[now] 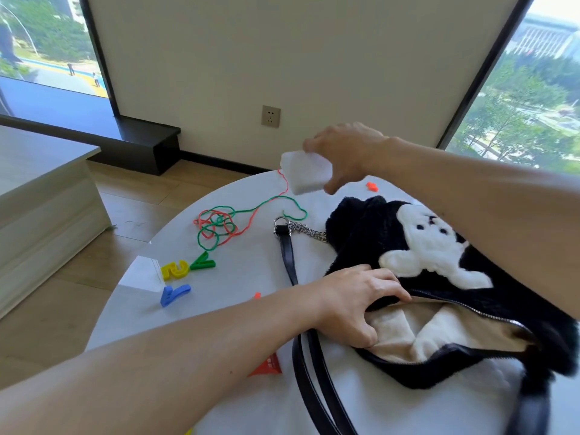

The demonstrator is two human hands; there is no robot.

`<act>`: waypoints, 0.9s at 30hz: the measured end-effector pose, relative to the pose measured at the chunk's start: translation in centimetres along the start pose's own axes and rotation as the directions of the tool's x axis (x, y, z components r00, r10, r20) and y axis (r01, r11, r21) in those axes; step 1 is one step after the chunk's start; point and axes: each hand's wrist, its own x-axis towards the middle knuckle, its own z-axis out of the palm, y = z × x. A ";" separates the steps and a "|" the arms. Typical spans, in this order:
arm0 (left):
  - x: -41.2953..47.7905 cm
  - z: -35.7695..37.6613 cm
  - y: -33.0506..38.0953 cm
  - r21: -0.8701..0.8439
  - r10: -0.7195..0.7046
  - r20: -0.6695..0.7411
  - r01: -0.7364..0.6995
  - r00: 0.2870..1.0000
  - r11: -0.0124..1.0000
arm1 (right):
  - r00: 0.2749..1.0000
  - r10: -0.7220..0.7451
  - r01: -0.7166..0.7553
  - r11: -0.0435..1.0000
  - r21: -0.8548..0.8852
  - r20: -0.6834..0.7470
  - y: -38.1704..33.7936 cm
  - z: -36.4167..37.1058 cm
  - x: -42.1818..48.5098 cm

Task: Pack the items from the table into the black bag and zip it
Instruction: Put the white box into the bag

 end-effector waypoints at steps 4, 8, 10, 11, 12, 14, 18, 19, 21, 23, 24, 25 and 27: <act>-0.1 0.0 0.1 0.000 -0.009 0.001 0.009 1.000 1.000 | 0.991 0.109 -0.122 0.974 0.190 0.080 0.5 -4.2 -5.2; -0.2 -0.2 0.1 -0.040 -0.022 0.006 0.022 1.000 0.999 | 0.959 0.115 -0.179 0.955 0.235 0.259 0.8 -6.1 -12.6; -0.3 -0.2 0.3 -0.061 -0.028 0.009 0.028 1.000 0.998 | 0.931 0.133 -0.206 0.960 0.191 0.340 1.0 -5.7 -17.0; -0.3 -0.3 0.3 -0.062 -0.039 0.012 0.040 0.999 0.997 | 0.914 0.143 -0.225 0.957 0.182 0.379 1.0 -5.2 -19.0; -0.3 -0.3 0.4 -0.058 -0.053 0.016 0.054 0.998 0.997 | 0.895 0.160 -0.255 0.949 0.185 0.416 0.9 -4.7 -21.0; -0.4 -0.4 0.7 -0.056 -0.081 0.020 0.082 0.997 0.995 | 0.863 0.193 -0.316 0.927 0.201 0.467 0.7 -3.5 -24.3; -0.8 -0.8 1.8 -0.052 -0.091 -0.029 0.089 0.995 0.995 | 0.885 0.201 -0.322 0.915 0.242 0.420 -0.6 -0.9 -28.0; -0.9 -0.8 1.9 -0.035 -0.086 -0.055 0.084 0.995 0.996 | 0.899 0.213 -0.316 0.921 0.227 0.383 -1.0 -0.2 -28.2; -1.1 -0.8 2.2 0.009 -0.077 -0.098 0.078 0.992 0.997 | 0.928 0.244 -0.303 0.934 0.191 0.280 -2.0 1.1 -28.6; -1.6 -0.9 2.4 0.048 -0.086 -0.127 0.093 0.988 0.995 | 0.950 0.247 -0.280 0.945 0.170 0.190 -3.1 2.2 -28.8; -1.9 -1.1 2.5 0.080 -0.092 -0.141 0.103 0.986 0.991 | 0.954 0.251 -0.277 0.947 0.164 0.162 -3.6 2.7 -28.8; -2.2 -1.2 2.5 0.120 -0.097 -0.157 0.117 0.983 0.986 | 0.956 0.255 -0.277 0.946 0.167 0.142 -4.1 3.1 -28.8; -2.6 -1.2 2.7 0.212 -0.112 -0.183 0.150 0.977 0.966 | 0.957 0.267 -0.286 0.933 0.216 0.114 -5.1 4.2 -29.0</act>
